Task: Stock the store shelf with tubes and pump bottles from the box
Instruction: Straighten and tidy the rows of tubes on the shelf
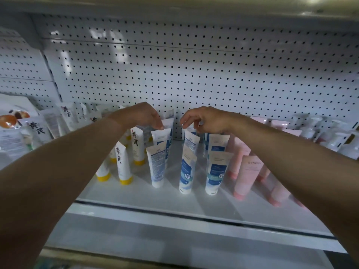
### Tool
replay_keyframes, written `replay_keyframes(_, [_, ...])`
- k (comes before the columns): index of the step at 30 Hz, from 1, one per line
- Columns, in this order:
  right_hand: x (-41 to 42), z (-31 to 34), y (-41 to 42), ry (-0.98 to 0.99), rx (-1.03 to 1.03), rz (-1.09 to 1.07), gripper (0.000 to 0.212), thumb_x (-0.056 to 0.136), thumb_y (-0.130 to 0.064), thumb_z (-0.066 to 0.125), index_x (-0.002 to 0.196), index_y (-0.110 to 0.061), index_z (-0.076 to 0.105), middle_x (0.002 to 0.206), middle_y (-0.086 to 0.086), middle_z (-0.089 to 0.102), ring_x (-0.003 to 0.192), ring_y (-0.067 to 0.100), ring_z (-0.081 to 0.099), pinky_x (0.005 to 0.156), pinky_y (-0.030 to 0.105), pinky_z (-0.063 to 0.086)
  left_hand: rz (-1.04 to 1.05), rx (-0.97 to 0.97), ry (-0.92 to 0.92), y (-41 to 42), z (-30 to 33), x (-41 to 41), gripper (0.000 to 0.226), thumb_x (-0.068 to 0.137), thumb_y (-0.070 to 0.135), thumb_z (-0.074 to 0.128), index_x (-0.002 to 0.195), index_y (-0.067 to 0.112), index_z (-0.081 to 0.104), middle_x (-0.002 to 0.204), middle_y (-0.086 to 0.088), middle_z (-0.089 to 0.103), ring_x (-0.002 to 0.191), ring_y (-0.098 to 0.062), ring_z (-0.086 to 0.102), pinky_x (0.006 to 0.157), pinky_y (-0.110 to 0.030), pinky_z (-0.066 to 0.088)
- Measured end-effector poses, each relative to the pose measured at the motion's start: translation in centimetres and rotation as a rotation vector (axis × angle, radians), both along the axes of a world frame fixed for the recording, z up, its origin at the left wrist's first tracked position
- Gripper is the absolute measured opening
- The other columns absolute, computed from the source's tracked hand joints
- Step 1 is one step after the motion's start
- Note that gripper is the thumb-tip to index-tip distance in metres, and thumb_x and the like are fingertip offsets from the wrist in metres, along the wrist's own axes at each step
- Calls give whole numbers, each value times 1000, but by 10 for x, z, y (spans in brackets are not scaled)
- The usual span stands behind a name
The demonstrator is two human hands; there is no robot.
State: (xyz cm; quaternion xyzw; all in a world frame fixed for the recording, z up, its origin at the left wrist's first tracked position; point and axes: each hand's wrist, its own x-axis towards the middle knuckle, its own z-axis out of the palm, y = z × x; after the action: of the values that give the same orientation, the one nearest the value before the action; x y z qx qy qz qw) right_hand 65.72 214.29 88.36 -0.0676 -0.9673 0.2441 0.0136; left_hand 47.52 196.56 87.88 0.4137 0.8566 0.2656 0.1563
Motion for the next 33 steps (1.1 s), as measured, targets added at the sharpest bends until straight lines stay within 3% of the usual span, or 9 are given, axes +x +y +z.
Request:
replay_keyframes(3, [0,0,-4,-22,-1,16,56,90,14,50,125,-28,61,122,-7,69,78,-14,56,73,14,43,-17,-7,-17,-7,-3,2,24,71,26,87,92,16,79,101,-1,73,104,-18,62,94,-32,49])
replay_keyframes(5, [-1,-1,-5,-43,-22,27,58,87,14,58,124,-30,61,122,-7,70,87,8,58,79,25,48,-30,3,-26,-9,-5,2,21,72,24,86,90,16,79,99,0,74,102,-16,62,92,-30,48])
replay_keyframes(7, [0,-1,-6,-57,-35,42,57,85,12,65,124,-29,60,119,-7,70,90,18,56,83,32,50,-47,17,-37,-11,-7,3,17,72,23,86,87,18,79,95,1,74,99,-15,63,91,-30,48])
replay_keyframes(10, [0,-2,-7,-67,-66,53,54,84,5,74,120,-32,58,115,-3,70,81,11,58,77,25,50,-43,21,-19,-9,-9,4,15,73,23,86,85,21,78,88,6,73,92,-12,62,86,-27,47])
replay_keyframes(14, [1,-6,-7,-19,-68,10,51,81,-11,83,114,-42,60,97,-6,73,68,-3,59,69,18,46,-36,15,3,-6,-10,5,16,73,22,86,86,21,78,90,5,72,93,-14,62,90,-31,48])
replay_keyframes(20, [2,-7,-8,38,0,-67,47,78,-19,85,112,-42,62,81,-11,70,74,1,60,67,17,42,-56,38,7,-3,-9,8,16,75,17,84,90,16,78,90,2,72,90,-14,62,83,-26,47])
replay_keyframes(33, [3,-9,-14,71,115,-142,48,79,-22,84,121,-33,65,85,-10,70,82,10,65,78,29,51,-49,46,-2,-1,-11,10,18,77,14,82,94,12,78,98,-4,74,95,-16,63,91,-30,47])
